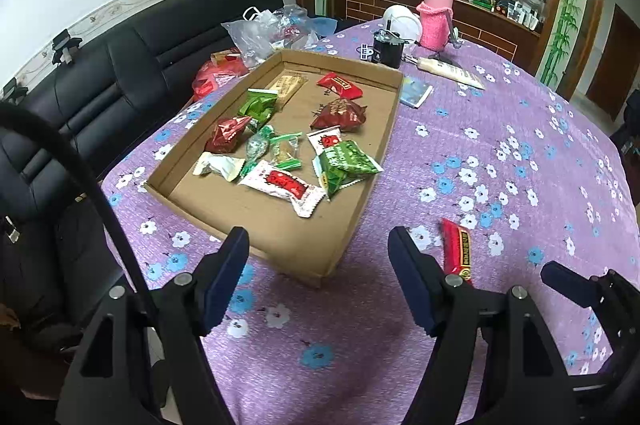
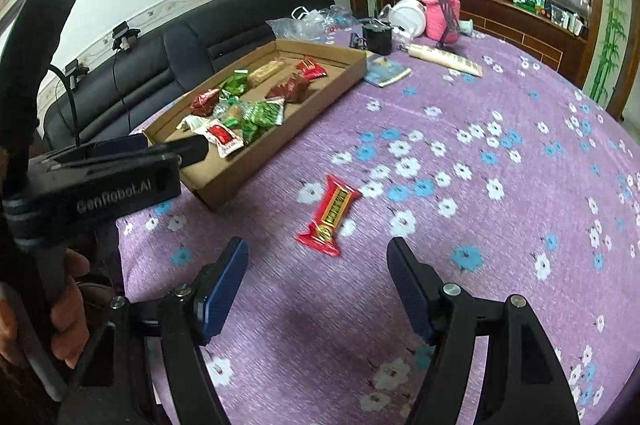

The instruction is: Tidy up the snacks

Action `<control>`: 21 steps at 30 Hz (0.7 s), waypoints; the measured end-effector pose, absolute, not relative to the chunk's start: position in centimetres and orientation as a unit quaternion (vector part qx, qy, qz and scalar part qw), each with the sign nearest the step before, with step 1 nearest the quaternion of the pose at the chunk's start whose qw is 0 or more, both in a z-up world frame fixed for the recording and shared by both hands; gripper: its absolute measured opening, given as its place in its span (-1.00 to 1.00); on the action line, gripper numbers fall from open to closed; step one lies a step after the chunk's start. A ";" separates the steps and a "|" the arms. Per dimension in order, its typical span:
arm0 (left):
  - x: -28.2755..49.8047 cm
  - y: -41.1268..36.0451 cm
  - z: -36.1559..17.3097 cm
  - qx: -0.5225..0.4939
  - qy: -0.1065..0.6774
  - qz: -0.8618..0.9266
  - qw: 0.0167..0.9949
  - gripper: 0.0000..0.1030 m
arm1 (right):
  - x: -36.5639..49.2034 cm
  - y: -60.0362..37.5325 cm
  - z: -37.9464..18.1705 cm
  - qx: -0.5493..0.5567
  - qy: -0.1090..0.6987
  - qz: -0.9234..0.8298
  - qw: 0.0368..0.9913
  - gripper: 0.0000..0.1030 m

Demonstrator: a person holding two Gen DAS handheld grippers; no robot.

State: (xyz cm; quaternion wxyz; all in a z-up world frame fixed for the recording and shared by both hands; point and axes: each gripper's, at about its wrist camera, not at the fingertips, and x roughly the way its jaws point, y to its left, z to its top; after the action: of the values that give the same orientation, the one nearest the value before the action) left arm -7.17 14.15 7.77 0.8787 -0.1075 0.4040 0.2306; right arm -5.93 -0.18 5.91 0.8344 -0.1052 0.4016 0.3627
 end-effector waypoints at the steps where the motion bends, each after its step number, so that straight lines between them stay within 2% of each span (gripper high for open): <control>1: -7.4 14.5 7.7 -0.106 0.402 0.230 0.880 0.42 | -6.1 0.2 6.0 -0.108 0.401 0.365 0.833 0.39; 5: -7.8 15.7 7.9 -0.107 0.398 0.223 0.883 0.43 | -6.3 1.0 6.3 -0.120 0.399 0.361 0.834 0.42; 12: -8.1 17.1 8.6 -0.095 0.389 0.219 0.890 0.74 | -6.2 2.8 6.6 -0.120 0.400 0.356 0.836 0.42; 21: -9.2 18.4 9.6 -0.138 0.368 0.199 0.898 0.74 | -6.0 4.1 6.6 -0.130 0.406 0.354 0.832 0.42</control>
State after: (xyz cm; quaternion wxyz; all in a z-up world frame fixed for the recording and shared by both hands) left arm -9.17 18.37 9.62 0.8976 -0.1378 0.3682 0.1993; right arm -6.02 4.12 6.62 0.8323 -0.1301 0.4062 0.3539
